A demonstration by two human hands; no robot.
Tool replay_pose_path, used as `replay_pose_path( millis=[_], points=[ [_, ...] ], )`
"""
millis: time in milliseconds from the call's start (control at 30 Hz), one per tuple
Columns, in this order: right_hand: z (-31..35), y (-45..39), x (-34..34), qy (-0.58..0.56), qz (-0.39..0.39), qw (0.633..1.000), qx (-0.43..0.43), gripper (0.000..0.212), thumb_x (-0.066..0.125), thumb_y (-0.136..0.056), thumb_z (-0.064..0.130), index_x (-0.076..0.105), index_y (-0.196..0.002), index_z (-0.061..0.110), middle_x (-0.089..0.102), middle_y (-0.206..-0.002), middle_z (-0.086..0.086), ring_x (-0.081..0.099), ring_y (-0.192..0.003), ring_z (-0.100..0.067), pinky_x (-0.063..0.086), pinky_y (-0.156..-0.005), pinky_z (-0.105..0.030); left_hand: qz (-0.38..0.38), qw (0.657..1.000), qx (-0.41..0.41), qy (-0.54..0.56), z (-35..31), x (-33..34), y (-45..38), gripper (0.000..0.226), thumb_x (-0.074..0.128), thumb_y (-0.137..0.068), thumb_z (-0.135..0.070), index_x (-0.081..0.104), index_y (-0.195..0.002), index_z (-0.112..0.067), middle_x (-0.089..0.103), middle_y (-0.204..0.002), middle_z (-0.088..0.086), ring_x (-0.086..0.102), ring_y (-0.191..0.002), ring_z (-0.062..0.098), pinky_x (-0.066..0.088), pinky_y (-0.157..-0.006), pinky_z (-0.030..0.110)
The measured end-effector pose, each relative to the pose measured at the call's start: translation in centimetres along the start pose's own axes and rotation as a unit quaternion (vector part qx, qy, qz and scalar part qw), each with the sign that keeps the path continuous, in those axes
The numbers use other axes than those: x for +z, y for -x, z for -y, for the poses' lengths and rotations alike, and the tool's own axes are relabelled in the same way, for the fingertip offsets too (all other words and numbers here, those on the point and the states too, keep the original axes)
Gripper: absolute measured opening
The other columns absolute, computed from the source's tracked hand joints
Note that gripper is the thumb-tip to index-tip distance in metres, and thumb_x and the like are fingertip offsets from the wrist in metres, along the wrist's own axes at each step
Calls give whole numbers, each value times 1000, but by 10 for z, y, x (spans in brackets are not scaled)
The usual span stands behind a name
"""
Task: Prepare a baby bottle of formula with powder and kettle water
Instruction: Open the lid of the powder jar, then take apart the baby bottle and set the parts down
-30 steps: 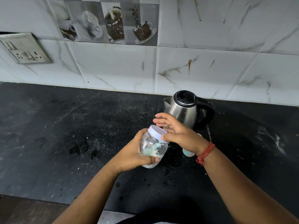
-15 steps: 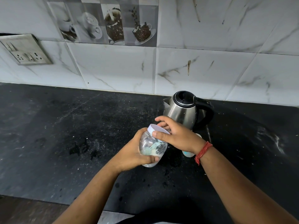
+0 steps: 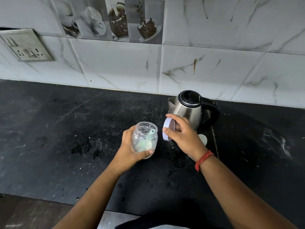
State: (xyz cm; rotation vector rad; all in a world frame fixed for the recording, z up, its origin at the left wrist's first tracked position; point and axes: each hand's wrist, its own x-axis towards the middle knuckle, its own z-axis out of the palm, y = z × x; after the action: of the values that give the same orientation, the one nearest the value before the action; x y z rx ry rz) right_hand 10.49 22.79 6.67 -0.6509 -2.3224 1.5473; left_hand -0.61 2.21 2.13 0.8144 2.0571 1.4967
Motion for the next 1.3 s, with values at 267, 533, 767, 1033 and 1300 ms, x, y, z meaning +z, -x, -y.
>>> replay_pose_path(
  millis=[267, 533, 767, 1033, 1300],
  points=[
    [-49, 17, 41, 196, -18, 979, 47, 45, 82, -78, 38, 49, -99, 16, 49, -109, 3, 53, -94, -16, 40, -76, -28, -91, 994, -48, -22, 34, -8, 0, 87, 90, -57, -39, 38, -123, -64, 51, -140, -10, 54, -129, 9, 47, -110, 36],
    [-88, 25, 66, 259, -16, 965, 36, 37, 83, -80, 25, 47, -84, 18, 54, -126, -1, 61, -105, -23, 47, -82, -30, -84, 993, -79, -34, 58, -8, -1, 89, 91, -72, -8, 34, -133, -39, 54, -130, -20, 55, -121, -5, 44, -105, 25],
    [-103, 28, 72, 305, 8, 952, 23, 40, 84, -80, 28, 60, -104, 8, 52, -140, -8, 48, -132, -28, 41, -109, -33, -64, 993, -90, -39, 68, -10, 1, 91, 90, -75, -11, 32, -141, -32, 52, -136, -16, 50, -123, -14, 40, -105, 15],
    [-89, 33, 65, 292, -25, 956, -21, 54, 83, -81, 28, 57, -125, 9, 42, -156, -8, 38, -144, -27, 42, -114, -39, -87, 993, -63, -49, 58, -18, 11, 120, 79, -68, -64, 10, -161, -33, 19, -167, -13, 21, -154, 8, 23, -127, 40],
    [-61, 31, 44, 291, -79, 948, -104, 52, 81, -84, 32, 58, -125, 9, 44, -152, -5, 42, -141, -24, 42, -113, -37, -75, 974, 129, -172, 15, -10, -4, 92, 61, -90, -57, 16, -162, -23, 8, -172, -10, 0, -160, 13, 12, -128, 41]
  ],
)
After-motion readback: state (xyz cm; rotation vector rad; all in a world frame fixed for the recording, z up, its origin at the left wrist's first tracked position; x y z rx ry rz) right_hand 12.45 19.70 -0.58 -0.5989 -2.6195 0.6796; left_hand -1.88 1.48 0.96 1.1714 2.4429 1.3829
